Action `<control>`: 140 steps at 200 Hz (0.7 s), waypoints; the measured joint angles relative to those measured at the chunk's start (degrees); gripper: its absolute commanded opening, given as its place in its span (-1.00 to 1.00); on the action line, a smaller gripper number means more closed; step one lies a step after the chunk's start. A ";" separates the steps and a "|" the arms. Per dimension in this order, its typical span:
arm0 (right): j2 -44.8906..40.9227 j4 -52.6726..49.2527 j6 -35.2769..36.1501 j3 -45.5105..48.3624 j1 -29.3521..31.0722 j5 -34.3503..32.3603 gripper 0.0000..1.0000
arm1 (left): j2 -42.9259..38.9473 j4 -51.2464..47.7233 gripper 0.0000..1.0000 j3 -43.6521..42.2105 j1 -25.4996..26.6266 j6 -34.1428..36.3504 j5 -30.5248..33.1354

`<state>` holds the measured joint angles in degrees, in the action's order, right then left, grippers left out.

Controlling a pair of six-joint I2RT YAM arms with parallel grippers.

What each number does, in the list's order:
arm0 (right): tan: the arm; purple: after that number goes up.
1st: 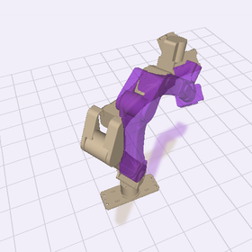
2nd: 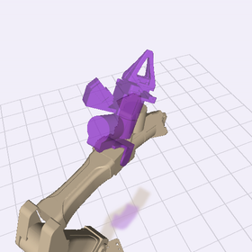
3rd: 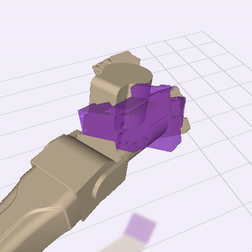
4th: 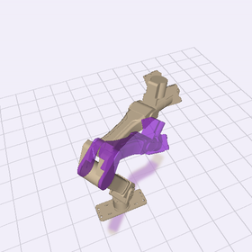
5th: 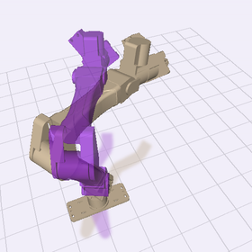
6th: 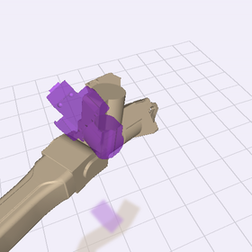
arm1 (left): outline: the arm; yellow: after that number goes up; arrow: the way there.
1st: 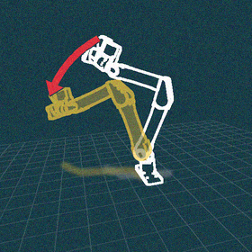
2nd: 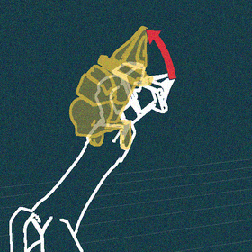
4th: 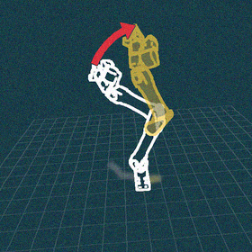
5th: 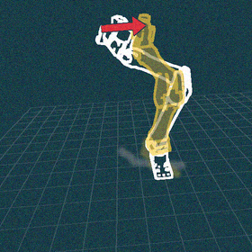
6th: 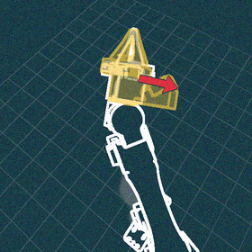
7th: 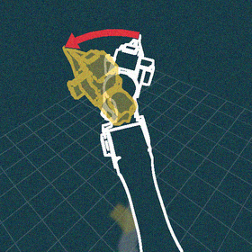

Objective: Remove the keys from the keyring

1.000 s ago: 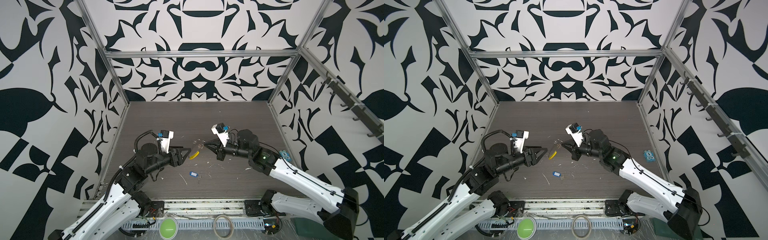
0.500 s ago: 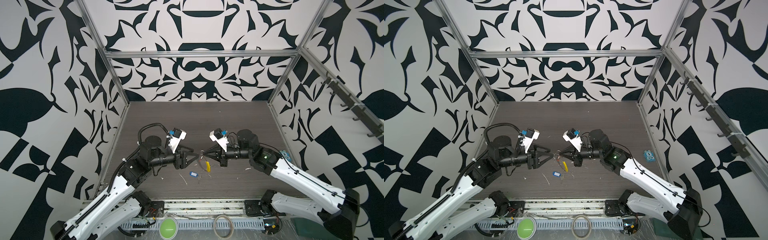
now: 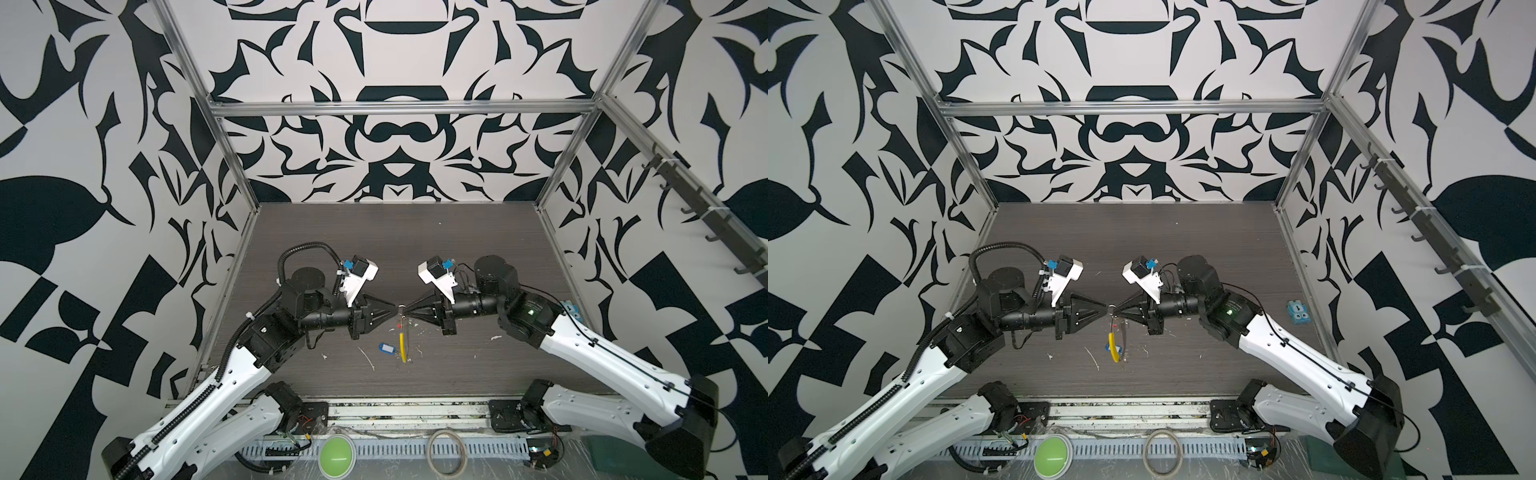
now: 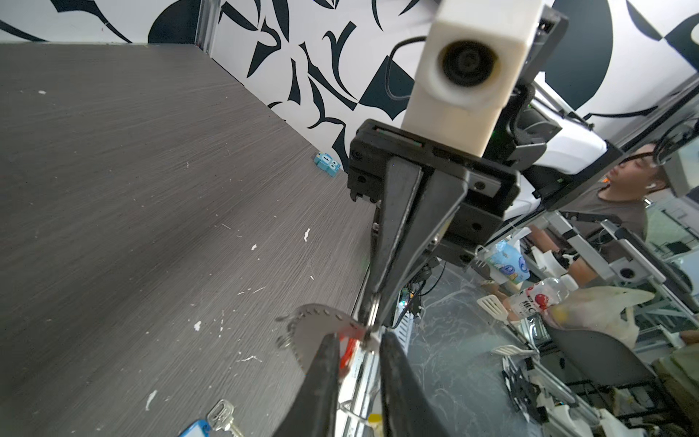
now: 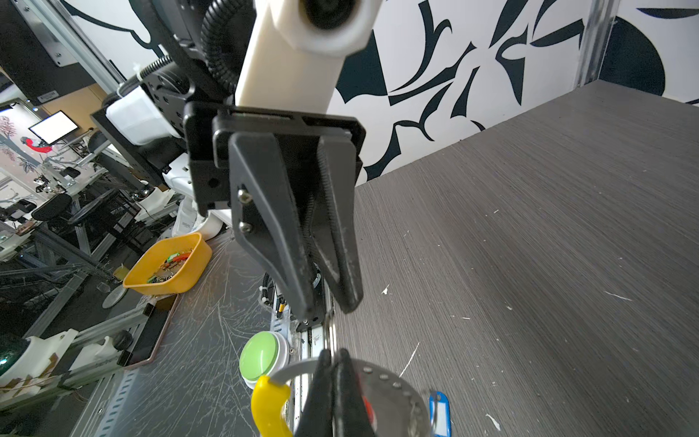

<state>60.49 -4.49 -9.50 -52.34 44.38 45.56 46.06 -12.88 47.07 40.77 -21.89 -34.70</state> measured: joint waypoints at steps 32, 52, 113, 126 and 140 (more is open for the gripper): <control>0.44 0.55 -0.76 -0.04 0.00 0.20 -1.00 | -0.07 0.07 -0.55 0.00 0.00 0.04 -0.83; 1.31 0.74 -1.09 -0.09 -0.02 0.39 -1.00 | 0.17 0.24 -0.60 0.00 0.00 0.02 -1.36; 1.97 1.03 -1.53 -0.11 -0.04 1.14 -1.00 | 1.84 1.70 -0.79 -0.02 -0.15 -0.72 -2.19; 1.97 1.07 -1.79 -0.11 -0.04 1.18 -1.00 | 2.08 2.38 -0.91 -0.09 -0.15 -1.03 -2.64; 1.97 1.29 -2.36 -0.11 -0.15 1.53 -1.00 | 2.19 3.34 -1.00 -0.28 -0.15 -1.36 -2.84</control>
<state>62.46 -3.20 -11.86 -52.45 44.23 47.09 48.25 -9.54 46.78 40.62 -23.24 -37.54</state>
